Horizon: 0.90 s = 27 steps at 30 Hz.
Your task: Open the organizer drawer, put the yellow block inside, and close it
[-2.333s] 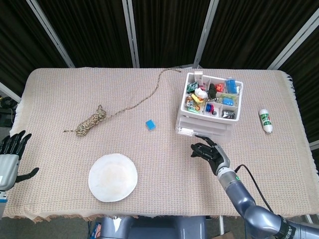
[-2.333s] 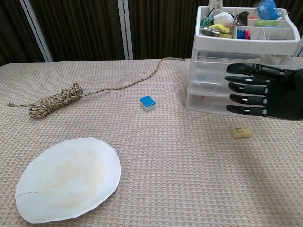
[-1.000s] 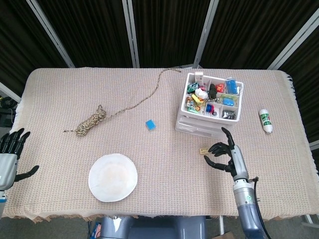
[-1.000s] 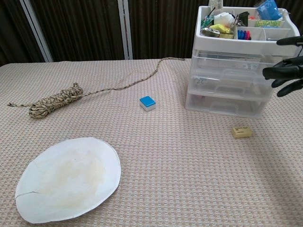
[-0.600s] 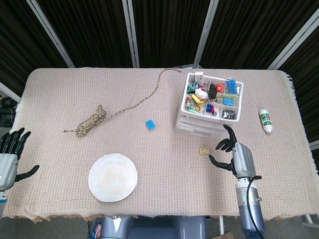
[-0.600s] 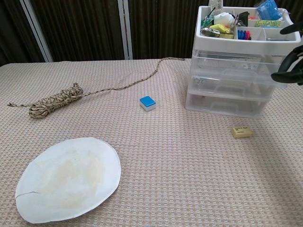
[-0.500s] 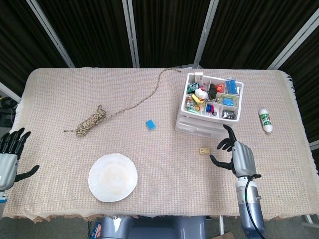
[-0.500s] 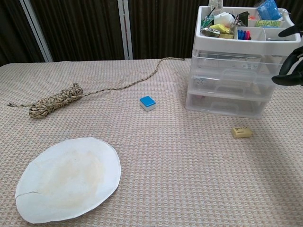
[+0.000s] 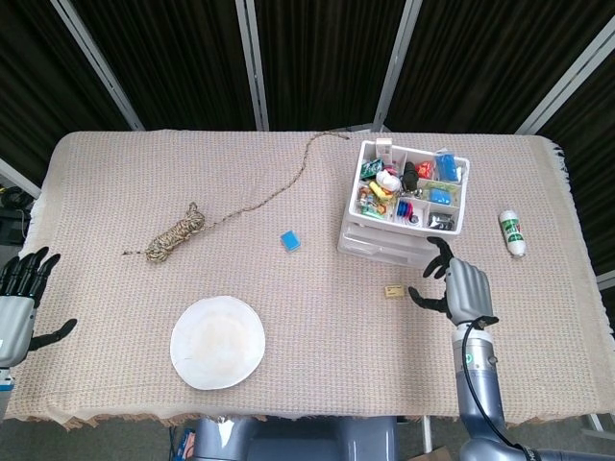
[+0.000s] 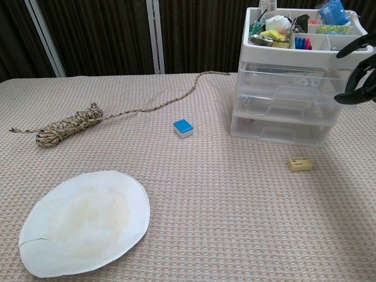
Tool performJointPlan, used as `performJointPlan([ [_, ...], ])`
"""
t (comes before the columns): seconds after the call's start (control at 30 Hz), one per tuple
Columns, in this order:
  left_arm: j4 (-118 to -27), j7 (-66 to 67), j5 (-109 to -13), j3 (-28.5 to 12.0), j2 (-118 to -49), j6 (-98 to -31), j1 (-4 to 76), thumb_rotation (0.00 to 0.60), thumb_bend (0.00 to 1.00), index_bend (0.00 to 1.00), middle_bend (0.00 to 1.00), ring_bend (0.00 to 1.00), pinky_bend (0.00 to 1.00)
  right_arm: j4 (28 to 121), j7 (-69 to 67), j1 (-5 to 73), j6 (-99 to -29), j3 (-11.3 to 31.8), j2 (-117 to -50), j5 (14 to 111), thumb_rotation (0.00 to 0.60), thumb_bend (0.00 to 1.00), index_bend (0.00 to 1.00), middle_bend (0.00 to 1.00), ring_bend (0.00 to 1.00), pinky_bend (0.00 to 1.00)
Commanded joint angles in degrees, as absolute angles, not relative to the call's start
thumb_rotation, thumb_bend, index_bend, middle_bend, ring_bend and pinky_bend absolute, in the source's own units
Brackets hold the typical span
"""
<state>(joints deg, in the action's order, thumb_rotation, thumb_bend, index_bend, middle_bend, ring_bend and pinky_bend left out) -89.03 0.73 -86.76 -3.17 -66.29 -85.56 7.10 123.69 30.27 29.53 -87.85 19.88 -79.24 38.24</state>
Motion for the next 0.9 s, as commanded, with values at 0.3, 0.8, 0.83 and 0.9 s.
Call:
performJointPlan([
  [0.3,-89.2,0.7,-86.7,-3.2,-66.2,-85.5,7.1,0.6,0.21,0.02,0.0,0.0,0.0,123.3,31.9,30.9,-87.1,20.7,-79.4,34.7,0.6,0.16,0.26,0.49,0.44,0.42],
  [0.8,-89.4,0.3,-86.5,-3.1,-65.9,-85.1,7.2,0.6,0.21,0.02,0.0,0.0,0.0,121.7,32.8,32.0,-86.8,20.6,-80.4,33.3,0.6,0.16,0.34,0.49,0.44,0.42],
  [0.83,-89.5,0.2,-86.5,-3.0,-65.9,-85.0,7.2,0.6,0.21,0.02,0.0,0.0,0.0,121.7,32.8,32.0,-86.8,20.6,-80.5,33.3,0.6,0.16,0.35,0.49,0.44,0.42],
  [0.9,-89.5,0.2,-86.5,-3.0,-65.9,-84.9,7.2,0.6,0.21,0.02,0.0,0.0,0.0,121.7,32.7,32.1,-86.7,20.6,-80.5,33.3,0.6,0.16,0.36,0.49,0.45,0.42],
])
